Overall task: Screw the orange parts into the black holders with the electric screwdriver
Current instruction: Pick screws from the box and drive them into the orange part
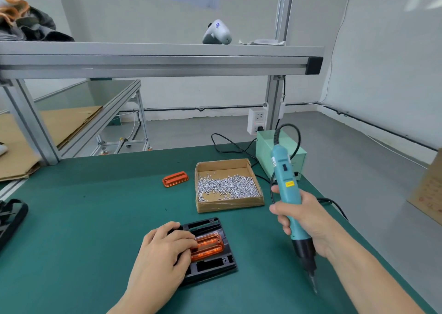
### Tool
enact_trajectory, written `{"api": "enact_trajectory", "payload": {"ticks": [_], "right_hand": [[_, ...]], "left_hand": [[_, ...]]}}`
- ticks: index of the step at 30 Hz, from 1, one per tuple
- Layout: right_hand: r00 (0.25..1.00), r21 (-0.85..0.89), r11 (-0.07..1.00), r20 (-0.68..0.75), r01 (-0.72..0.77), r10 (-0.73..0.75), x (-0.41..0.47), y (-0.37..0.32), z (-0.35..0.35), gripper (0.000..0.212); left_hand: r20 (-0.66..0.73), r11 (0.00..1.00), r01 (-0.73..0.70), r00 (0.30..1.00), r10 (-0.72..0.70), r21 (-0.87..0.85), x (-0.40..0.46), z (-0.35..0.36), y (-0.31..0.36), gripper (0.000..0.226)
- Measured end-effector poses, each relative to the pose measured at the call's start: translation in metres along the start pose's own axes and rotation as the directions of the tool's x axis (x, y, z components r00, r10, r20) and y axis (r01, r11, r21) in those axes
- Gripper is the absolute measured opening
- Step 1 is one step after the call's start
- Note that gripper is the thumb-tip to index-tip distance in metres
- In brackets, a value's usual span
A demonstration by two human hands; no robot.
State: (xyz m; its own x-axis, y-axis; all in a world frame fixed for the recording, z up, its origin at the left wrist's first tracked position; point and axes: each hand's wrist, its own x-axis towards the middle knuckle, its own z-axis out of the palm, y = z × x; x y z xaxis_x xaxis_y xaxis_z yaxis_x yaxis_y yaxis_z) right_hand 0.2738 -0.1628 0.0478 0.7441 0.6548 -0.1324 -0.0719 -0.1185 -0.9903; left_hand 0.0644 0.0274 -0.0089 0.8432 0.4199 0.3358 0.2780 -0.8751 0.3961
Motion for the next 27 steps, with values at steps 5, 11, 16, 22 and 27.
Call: {"api": "enact_trajectory", "payload": {"ticks": [5, 11, 16, 22, 27], "right_hand": [[0.994, 0.265, 0.959, 0.013, 0.101, -0.108, 0.006, -0.016, 0.011, 0.037], [0.950, 0.479, 0.824, -0.082, 0.302, -0.301, 0.013, -0.030, 0.022, 0.026], [0.922, 0.583, 0.715, -0.221, 0.386, -0.317, 0.019, -0.031, 0.034, 0.030], [0.826, 0.580, 0.589, -0.420, 0.563, -0.377, 0.028, -0.030, 0.051, 0.020], [0.755, 0.543, 0.525, -0.504, 0.655, -0.421, 0.036, -0.030, 0.050, 0.020]], "left_hand": [[-0.005, 1.000, -0.011, 1.000, 0.011, 0.001, 0.001, 0.001, 0.000, 0.032], [-0.080, 0.992, -0.114, 0.990, 0.118, 0.053, 0.003, -0.002, 0.004, 0.024], [-0.082, 0.991, -0.128, 0.988, 0.131, 0.035, 0.007, -0.005, 0.002, 0.022], [-0.112, 0.988, -0.003, 0.994, -0.014, -0.154, 0.035, -0.015, 0.010, 0.020], [-0.065, 0.965, 0.081, 0.993, -0.100, -0.250, 0.081, -0.017, 0.015, 0.017]]}}
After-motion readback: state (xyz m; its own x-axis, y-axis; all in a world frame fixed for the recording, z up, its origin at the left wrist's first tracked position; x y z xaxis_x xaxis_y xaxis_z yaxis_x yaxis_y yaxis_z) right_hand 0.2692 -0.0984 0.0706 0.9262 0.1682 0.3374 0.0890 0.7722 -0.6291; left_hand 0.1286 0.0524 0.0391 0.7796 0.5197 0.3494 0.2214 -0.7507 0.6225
